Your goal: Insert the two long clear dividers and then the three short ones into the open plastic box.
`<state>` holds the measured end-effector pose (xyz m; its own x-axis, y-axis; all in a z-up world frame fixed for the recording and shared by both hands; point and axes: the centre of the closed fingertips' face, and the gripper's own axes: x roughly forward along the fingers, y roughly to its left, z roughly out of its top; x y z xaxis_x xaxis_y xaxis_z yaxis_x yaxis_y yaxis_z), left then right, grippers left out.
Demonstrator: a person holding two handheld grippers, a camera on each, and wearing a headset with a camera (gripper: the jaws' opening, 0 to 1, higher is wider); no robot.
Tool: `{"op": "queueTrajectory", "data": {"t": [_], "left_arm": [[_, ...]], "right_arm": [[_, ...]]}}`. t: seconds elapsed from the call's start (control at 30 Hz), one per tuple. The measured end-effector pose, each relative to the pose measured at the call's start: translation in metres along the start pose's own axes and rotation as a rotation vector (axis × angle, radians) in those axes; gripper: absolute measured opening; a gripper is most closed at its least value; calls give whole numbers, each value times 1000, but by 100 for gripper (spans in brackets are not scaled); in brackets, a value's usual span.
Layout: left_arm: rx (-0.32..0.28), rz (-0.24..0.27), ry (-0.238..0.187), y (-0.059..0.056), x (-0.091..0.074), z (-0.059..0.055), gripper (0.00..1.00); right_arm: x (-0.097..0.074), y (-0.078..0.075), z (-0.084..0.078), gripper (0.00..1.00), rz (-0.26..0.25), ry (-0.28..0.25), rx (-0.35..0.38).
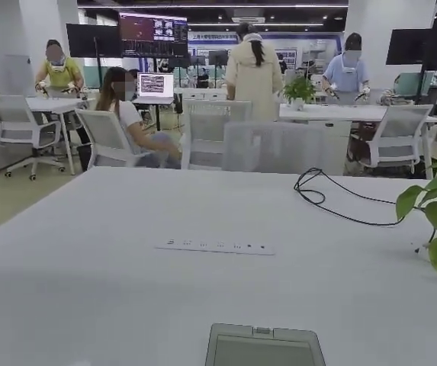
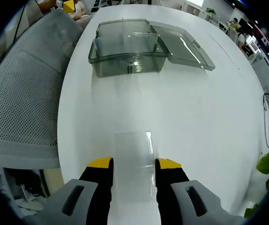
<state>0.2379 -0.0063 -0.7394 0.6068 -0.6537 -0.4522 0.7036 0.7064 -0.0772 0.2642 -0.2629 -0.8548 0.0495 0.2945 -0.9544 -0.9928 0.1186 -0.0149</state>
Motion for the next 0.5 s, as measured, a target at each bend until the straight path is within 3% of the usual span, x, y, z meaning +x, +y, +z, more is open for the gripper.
{"op": "queueTrajectory", "data": {"t": [0.5], "left_arm": [[5,0,-8,1,0,2,72]], "right_arm": [[0,2,-1,33,-15,-2,26]]}}
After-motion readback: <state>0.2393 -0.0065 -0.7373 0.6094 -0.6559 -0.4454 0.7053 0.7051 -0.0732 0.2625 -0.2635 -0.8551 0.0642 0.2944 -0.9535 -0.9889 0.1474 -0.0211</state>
